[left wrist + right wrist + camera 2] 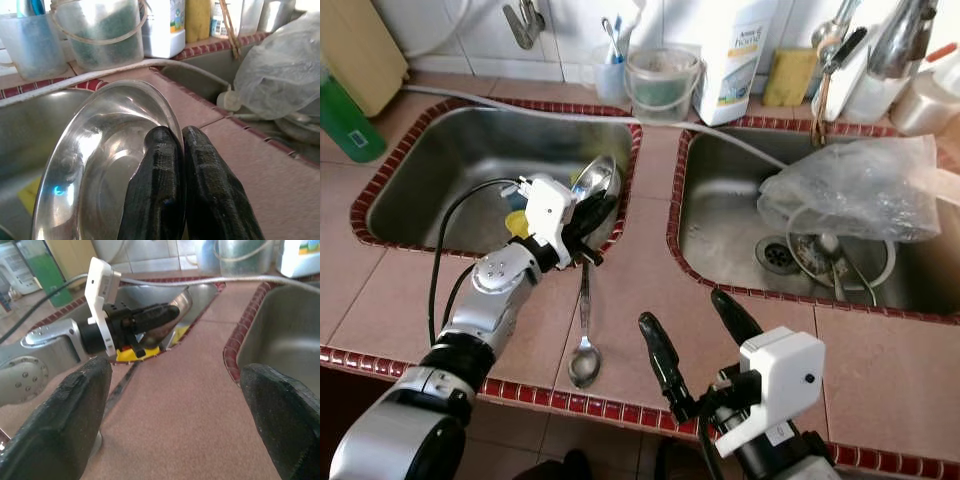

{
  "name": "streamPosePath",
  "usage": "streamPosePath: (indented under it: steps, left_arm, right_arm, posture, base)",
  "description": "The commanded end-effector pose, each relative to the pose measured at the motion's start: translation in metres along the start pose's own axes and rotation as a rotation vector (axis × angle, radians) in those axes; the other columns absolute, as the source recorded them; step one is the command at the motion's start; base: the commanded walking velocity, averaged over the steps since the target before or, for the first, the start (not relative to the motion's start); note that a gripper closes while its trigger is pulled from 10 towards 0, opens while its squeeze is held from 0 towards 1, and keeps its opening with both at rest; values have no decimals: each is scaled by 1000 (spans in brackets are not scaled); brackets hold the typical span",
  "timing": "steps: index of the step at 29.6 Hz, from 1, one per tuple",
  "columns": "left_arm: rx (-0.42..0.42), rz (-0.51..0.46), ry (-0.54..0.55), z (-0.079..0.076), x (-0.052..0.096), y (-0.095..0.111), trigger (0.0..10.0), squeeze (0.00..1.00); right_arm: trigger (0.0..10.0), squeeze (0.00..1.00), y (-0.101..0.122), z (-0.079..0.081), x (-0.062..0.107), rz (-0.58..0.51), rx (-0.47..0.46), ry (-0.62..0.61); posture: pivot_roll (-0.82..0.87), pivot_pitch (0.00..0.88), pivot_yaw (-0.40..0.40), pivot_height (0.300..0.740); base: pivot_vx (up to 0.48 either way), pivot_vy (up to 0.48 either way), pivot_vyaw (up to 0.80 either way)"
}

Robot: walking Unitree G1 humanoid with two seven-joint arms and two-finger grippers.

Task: Kitchen organization

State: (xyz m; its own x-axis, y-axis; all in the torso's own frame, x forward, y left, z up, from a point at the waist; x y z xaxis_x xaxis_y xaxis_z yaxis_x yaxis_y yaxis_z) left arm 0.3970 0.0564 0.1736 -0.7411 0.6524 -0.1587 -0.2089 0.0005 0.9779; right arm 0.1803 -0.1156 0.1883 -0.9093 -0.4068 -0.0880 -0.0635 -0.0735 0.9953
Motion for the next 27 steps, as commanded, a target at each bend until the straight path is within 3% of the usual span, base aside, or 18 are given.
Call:
streamPosePath:
  steps: [1, 8, 10, 21, 22, 23, 24, 27]
  left_arm:
    - [-17, 12, -3, 6, 2, 0, 10000, 0]
    - [-30, 48, 49, 26, 6, -1, 10000, 0]
    - [-101, 46, 66, 32, 10, 1, 10000, 0]
    - [-73, 68, 74, 36, 12, -3, 10000, 0]
    - [-73, 70, 70, 36, 13, -4, 10000, 588]
    - [-74, 72, 67, 36, 13, -5, 10000, 588]
    - [-61, 73, 61, 35, 13, -6, 10000, 1000]
    - [-53, 78, 50, 35, 14, -7, 10000, 1000]
  right_arm:
    - [10000, 0, 3, 5, 2, 1, -12, 17]
    - [10000, 0, 0, 7, 3, 26, -19, 35]
    - [10000, 0, -1, 8, 3, 30, -19, 40]
    - [10000, 0, -2, 8, 2, 38, -18, 51]
    - [10000, 0, -2, 8, 2, 39, -16, 52]
    - [10000, 0, -2, 8, 3, 40, -15, 53]
    - [10000, 0, -2, 8, 3, 41, -14, 53]
    - [10000, 0, -2, 8, 2, 43, -12, 54]
  posture:
    - [-398, 285, 76, 740]
    - [-384, 282, 69, 740]
    - [-381, 282, 67, 740]
    - [-382, 271, 61, 740]
    - [-382, 269, 60, 740]
    - [-382, 268, 60, 740]
    - [-382, 266, 60, 740]
    - [-380, 264, 58, 740]
  base:
    - [0, 0, 0]
    - [0, 0, 0]
    - [0, 0, 0]
    - [0, 0, 0]
    - [0, 0, 0]
    - [0, 0, 0]
    - [0, 0, 0]
    - [0, 0, 0]
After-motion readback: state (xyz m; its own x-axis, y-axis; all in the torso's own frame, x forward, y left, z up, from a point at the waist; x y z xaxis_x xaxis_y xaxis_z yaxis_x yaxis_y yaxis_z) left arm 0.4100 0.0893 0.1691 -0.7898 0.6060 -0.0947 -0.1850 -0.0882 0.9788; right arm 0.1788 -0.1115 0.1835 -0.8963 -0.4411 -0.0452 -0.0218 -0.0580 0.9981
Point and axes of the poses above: a point about 5 cm out from each wrist's last joint towards the gripper, its own x axis pointing back from the gripper into the wrist, its own y axis along the axis of the wrist's last joint, z = x × y, the point moved 4 cm from there along -x, pointing out of the wrist towards the gripper, and after that the axes turned 4 degrees about x, right-handed, at the moved point
